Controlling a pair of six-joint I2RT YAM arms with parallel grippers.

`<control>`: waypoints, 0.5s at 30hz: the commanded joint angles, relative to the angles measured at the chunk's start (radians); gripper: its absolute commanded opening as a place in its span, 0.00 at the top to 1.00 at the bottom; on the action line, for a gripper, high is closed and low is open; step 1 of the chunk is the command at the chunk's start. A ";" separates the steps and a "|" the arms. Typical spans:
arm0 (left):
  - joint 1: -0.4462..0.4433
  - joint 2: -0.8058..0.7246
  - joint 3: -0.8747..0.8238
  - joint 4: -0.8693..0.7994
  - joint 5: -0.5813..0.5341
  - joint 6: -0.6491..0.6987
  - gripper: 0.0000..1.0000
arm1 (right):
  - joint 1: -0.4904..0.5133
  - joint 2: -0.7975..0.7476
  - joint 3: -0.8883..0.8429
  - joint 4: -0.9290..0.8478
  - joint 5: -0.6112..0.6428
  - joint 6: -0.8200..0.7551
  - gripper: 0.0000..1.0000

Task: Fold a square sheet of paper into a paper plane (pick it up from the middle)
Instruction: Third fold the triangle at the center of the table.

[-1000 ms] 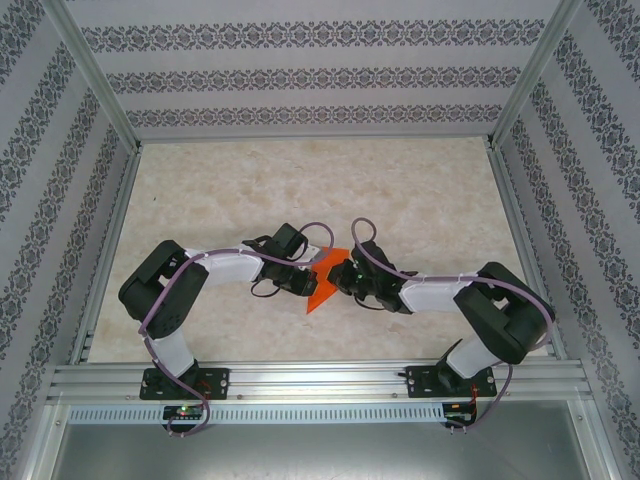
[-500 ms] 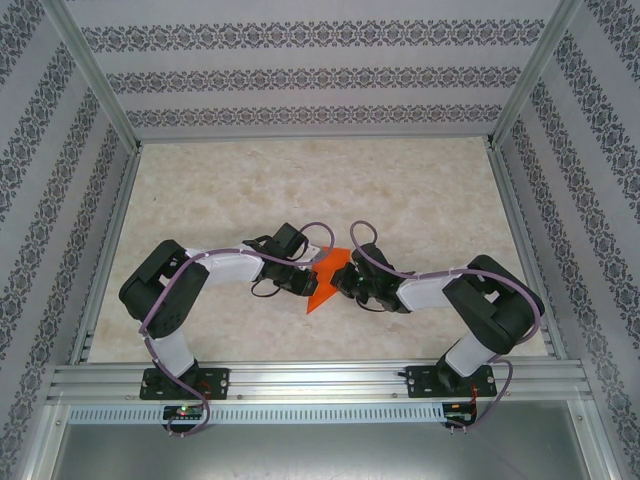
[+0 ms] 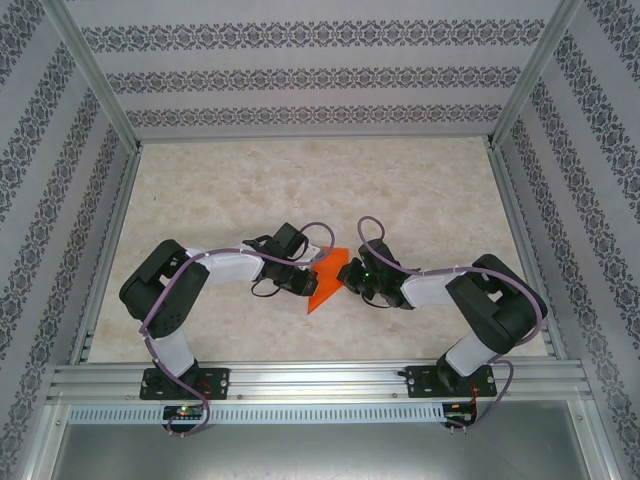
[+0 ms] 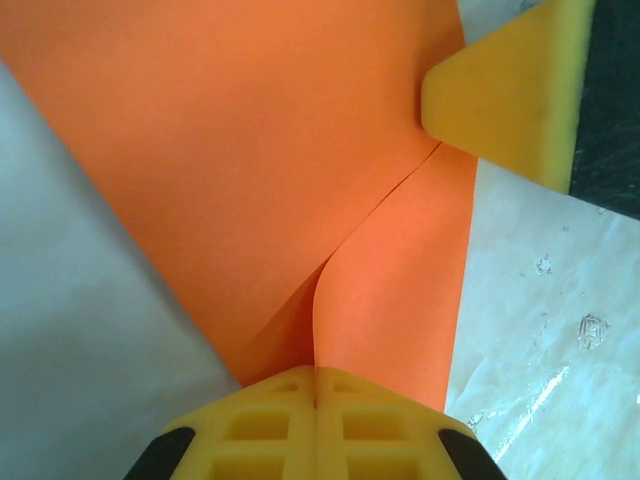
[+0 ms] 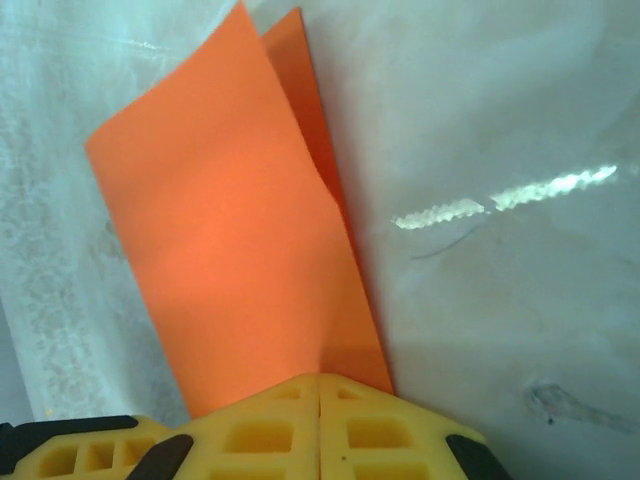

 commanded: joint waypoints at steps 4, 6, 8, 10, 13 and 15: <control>0.003 0.039 -0.004 -0.048 -0.036 0.026 0.96 | 0.001 -0.017 -0.021 -0.056 0.015 -0.008 0.93; 0.004 0.038 -0.005 -0.050 -0.040 0.025 0.96 | -0.005 -0.065 -0.009 -0.099 0.025 -0.018 0.93; 0.003 0.037 -0.004 -0.051 -0.042 0.025 0.96 | -0.013 -0.118 0.006 -0.143 0.033 -0.031 0.93; 0.004 0.034 -0.005 -0.051 -0.041 0.025 0.96 | -0.012 -0.164 0.034 -0.199 0.038 -0.059 0.91; 0.003 0.037 -0.004 -0.049 -0.040 0.025 0.96 | 0.001 -0.178 0.069 -0.215 0.011 -0.075 0.90; 0.004 0.040 0.000 -0.050 -0.037 0.026 0.96 | 0.020 -0.157 0.082 -0.195 0.000 -0.068 0.91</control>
